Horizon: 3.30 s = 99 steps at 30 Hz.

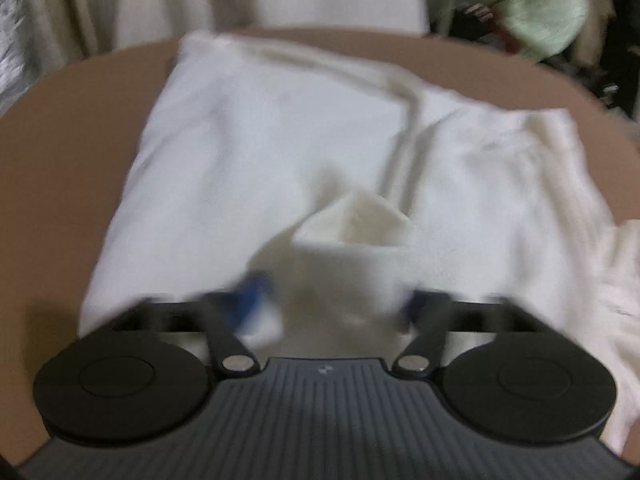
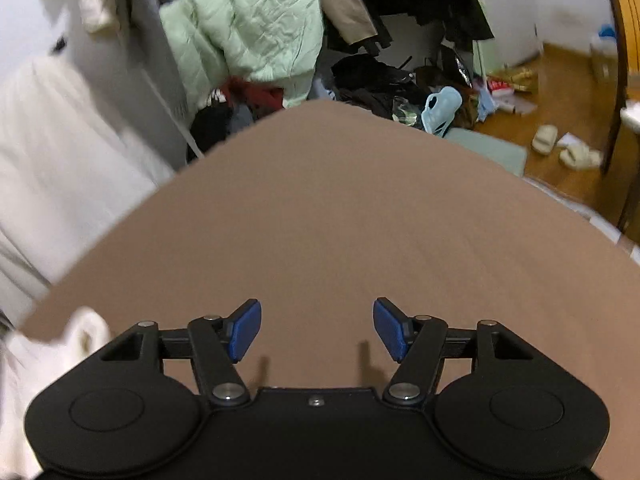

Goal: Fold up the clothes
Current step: 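Grasp the garment hem with the left gripper and lift it toward the body, then fold the held hem over the garment body with the left gripper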

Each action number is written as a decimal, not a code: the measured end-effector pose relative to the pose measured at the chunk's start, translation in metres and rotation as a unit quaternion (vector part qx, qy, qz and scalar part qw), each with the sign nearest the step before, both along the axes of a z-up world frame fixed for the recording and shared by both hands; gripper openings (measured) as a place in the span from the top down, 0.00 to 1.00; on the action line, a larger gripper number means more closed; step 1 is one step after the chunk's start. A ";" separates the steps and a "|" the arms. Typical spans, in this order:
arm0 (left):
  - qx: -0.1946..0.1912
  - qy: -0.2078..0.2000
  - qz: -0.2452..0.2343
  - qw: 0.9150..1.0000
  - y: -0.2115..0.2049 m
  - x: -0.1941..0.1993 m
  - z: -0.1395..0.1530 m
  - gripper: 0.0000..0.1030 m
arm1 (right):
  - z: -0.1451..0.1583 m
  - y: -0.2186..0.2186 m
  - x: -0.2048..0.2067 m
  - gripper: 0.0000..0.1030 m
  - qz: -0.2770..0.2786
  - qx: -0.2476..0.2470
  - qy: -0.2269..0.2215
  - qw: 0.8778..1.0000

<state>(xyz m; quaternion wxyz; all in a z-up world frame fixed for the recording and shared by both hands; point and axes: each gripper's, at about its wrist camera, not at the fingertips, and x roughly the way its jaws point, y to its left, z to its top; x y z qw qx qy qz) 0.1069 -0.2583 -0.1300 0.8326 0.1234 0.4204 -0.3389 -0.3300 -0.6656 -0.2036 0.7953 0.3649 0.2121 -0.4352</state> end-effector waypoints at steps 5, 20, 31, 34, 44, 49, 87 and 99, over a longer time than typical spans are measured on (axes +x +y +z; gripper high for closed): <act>-0.067 -0.020 0.014 0.997 0.029 -0.004 0.025 0.89 | 0.031 0.012 0.023 0.34 0.055 -0.032 -0.014 0.998; -0.228 -0.060 -0.107 0.966 0.094 -0.085 0.110 0.90 | 0.058 0.121 0.160 0.33 0.318 -0.018 -0.021 0.948; -0.055 0.140 -0.156 0.976 0.080 -0.104 0.025 0.91 | 0.064 0.169 0.264 0.32 0.467 0.084 -0.034 0.880; -0.071 0.146 -0.157 0.974 0.084 -0.097 0.020 0.90 | 0.051 0.169 0.285 0.32 0.460 0.048 0.029 0.886; -0.122 0.152 -0.172 0.966 0.084 -0.088 0.010 0.61 | -0.013 0.083 0.339 0.31 0.355 0.123 -0.019 0.927; -0.150 0.179 -0.177 0.956 0.079 -0.075 -0.005 0.42 | -0.057 0.053 0.379 0.15 0.308 0.206 -0.038 0.928; -0.031 0.156 -0.316 0.935 0.094 -0.188 -0.004 0.90 | -0.002 0.109 0.199 0.43 0.253 -0.123 0.118 0.952; -0.099 0.200 -0.275 0.935 0.112 -0.158 0.005 0.89 | -0.058 0.082 0.207 0.68 0.244 0.047 0.033 0.968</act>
